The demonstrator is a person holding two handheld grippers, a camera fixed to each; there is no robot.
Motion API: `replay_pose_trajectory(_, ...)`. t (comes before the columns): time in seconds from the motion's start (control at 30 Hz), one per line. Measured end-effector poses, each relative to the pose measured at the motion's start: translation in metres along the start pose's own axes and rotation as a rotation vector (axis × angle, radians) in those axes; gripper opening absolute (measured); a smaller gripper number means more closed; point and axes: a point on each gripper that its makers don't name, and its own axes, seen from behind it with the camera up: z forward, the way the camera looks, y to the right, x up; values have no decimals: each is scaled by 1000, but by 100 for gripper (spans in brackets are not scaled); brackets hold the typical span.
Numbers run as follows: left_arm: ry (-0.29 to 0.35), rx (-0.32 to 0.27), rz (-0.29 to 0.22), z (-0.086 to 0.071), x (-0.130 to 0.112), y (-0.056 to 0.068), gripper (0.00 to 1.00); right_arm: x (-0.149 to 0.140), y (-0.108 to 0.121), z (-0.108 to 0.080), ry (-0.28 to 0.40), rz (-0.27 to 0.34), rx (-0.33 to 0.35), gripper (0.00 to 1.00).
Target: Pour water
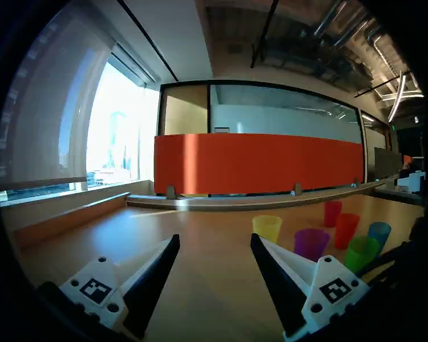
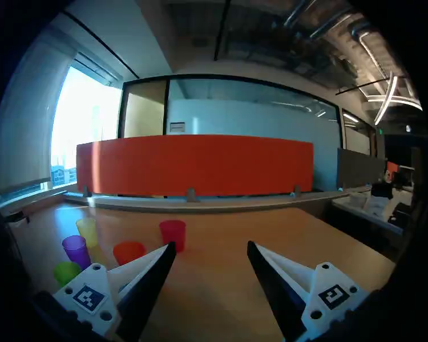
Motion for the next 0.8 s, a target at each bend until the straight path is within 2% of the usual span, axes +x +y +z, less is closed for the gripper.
replay_pose_trajectory(0.17,-2,-1,1,0,-1,0,92,-1,-3,-1,3,7,8,97)
replay_pose_trajectory(0.5,-3,0,1,0,-2,1,92,7,-3,-6,57,-19,6,96)
replay_pose_trajectory(0.8,-2,0,1,0,-2,0,92,3,-12,-6,98,6,49,99)
